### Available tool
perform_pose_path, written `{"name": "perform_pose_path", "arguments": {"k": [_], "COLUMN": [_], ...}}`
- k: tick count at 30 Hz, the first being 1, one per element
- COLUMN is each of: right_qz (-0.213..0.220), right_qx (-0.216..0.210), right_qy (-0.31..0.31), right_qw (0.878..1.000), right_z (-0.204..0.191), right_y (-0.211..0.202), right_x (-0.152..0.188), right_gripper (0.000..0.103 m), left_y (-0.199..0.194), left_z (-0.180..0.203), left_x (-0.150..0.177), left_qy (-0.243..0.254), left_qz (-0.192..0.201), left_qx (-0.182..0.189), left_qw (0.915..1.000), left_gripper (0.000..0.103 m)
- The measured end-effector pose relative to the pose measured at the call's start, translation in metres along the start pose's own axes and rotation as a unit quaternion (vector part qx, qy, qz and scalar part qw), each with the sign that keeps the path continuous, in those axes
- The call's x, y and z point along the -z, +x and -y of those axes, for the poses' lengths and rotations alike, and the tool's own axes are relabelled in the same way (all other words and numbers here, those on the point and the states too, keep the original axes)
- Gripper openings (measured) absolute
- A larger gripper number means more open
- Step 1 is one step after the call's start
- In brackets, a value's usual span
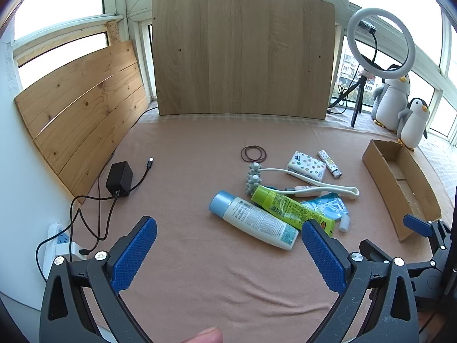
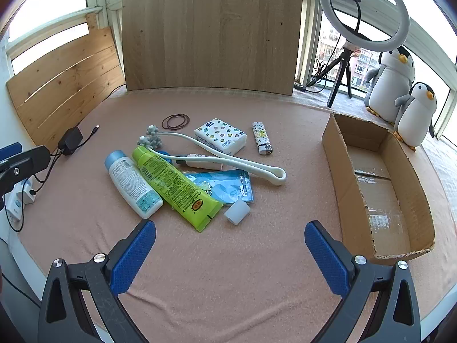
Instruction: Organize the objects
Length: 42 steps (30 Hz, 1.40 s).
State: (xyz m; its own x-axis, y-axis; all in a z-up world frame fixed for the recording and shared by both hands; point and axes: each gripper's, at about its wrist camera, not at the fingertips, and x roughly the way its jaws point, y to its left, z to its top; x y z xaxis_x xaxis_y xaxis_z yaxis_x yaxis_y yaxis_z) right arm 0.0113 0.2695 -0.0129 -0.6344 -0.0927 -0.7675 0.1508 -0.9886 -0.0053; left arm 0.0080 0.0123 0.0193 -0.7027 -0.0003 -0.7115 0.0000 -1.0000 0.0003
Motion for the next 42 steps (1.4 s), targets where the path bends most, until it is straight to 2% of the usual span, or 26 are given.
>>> {"name": "perform_pose_path", "arguments": {"k": [42], "right_qz": [0.001], "right_qx": [-0.001], "right_qy": [-0.003], "right_qw": [1.0], "right_z": [-0.002], "right_y": [-0.006], "right_x": [-0.002], "right_gripper": [0.103], "left_y": [-0.021], "left_z": [-0.001], "left_x": [-0.012], "left_qy": [0.001], "left_qz": [-0.005], "left_qx": [-0.002], "left_qw": [1.0], "left_gripper": [0.103]}}
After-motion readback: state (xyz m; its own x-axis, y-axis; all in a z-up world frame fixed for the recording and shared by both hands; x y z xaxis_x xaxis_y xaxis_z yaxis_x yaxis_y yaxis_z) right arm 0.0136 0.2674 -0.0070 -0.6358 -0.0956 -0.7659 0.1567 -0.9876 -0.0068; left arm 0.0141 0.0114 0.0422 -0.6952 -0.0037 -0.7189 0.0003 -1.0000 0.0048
